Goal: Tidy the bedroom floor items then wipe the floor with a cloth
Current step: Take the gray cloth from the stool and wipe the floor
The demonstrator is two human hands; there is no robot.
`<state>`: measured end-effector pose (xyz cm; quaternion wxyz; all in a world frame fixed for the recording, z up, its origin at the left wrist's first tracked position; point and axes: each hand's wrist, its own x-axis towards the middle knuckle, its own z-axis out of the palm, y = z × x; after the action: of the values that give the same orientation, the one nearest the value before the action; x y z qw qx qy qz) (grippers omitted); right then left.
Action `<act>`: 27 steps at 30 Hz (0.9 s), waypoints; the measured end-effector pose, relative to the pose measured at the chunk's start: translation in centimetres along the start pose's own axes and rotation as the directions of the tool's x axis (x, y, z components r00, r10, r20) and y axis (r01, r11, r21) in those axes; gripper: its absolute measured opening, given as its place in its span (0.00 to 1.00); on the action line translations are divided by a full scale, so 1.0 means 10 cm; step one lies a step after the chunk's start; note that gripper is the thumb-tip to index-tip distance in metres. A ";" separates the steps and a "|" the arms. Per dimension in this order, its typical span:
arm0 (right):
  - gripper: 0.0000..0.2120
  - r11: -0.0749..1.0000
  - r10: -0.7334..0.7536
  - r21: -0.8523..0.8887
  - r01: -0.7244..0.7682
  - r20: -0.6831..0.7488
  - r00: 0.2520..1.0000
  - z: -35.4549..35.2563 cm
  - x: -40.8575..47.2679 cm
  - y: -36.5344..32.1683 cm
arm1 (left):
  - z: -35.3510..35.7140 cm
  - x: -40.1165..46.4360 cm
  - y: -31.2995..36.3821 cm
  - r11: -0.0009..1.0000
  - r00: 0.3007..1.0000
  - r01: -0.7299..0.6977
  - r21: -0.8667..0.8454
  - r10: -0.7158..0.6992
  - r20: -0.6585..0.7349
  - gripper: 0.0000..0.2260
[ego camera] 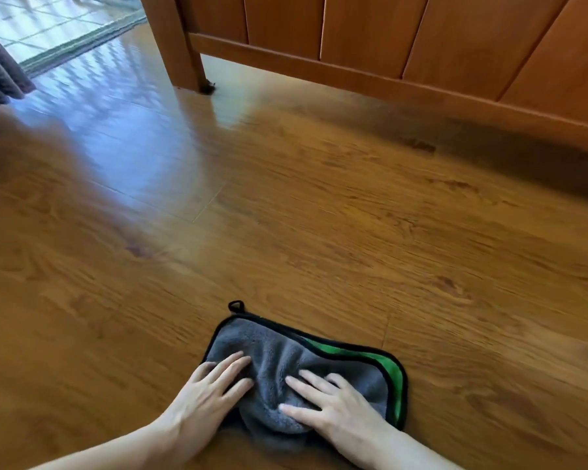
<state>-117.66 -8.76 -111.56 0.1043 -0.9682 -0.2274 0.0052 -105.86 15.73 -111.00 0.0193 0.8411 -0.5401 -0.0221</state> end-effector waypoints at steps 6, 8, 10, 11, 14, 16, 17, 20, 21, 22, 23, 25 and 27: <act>0.20 0.994 0.107 -0.011 -0.106 0.085 0.991 -0.05 0.30 -0.21 | -0.06 0.06 -0.29 1.000 0.999 -0.018 0.000 0.018 -0.027 0.17; 0.20 0.990 0.141 0.005 -0.142 0.108 0.984 -0.05 0.41 -0.27 | -0.12 0.09 -0.41 1.000 1.000 -0.021 0.011 0.021 -0.019 0.19; 0.21 0.984 0.171 0.024 -0.175 0.132 0.976 -0.06 0.52 -0.33 | -0.16 0.09 -0.53 1.000 0.998 -0.029 0.002 0.029 0.050 0.31; 0.21 0.984 0.171 0.026 -0.176 0.140 0.975 -0.06 0.56 -0.34 | -0.18 0.08 -0.58 1.000 0.997 -0.029 0.010 0.028 0.074 0.33; 0.21 0.988 0.148 0.020 -0.154 0.160 0.976 -0.05 0.67 -0.33 | -0.17 0.04 -0.65 0.998 0.999 -0.031 0.056 0.030 0.022 0.22; 0.21 0.990 0.134 0.032 -0.140 0.155 0.979 -0.05 0.73 -0.31 | -0.13 -0.02 -0.69 0.996 1.000 0.012 0.089 -0.012 0.005 0.17; 0.20 0.990 0.124 0.042 -0.131 0.146 0.982 -0.04 0.74 -0.31 | -0.12 -0.06 -0.73 0.994 0.999 0.029 0.107 -0.031 0.015 0.18; 0.19 0.988 0.133 0.061 -0.141 0.115 0.984 -0.02 0.82 -0.37 | -0.14 -0.15 -0.81 0.991 0.998 0.033 0.131 -0.039 0.046 0.19; 0.19 0.984 0.159 0.065 -0.167 0.114 0.981 0.00 0.86 -0.39 | -0.16 -0.14 -0.83 0.991 0.994 0.049 0.124 -0.060 0.088 0.24; 0.19 0.978 0.192 0.065 -0.201 0.118 0.974 0.01 0.89 -0.42 | -0.16 -0.13 -0.84 0.991 0.990 0.078 0.112 -0.090 0.107 0.28; 0.20 0.971 0.223 0.060 -0.232 0.122 0.967 0.03 0.92 -0.45 | -0.17 -0.11 -0.83 0.987 0.985 0.118 0.106 -0.130 0.112 0.29; 0.23 0.956 0.269 0.077 -0.282 0.148 0.952 0.05 0.97 -0.51 | -0.17 -0.06 -0.81 0.981 0.977 0.164 0.103 -0.176 0.121 0.29; 0.27 0.941 0.302 0.110 -0.321 0.164 0.939 0.07 0.99 -0.54 | -0.16 -0.01 -0.77 0.979 0.974 0.166 0.115 -0.181 0.135 0.27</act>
<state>-111.23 0.45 -110.77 0.1506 -0.9797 -0.0772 0.1071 -98.82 19.04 -109.82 -0.0654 0.8812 -0.4647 -0.0568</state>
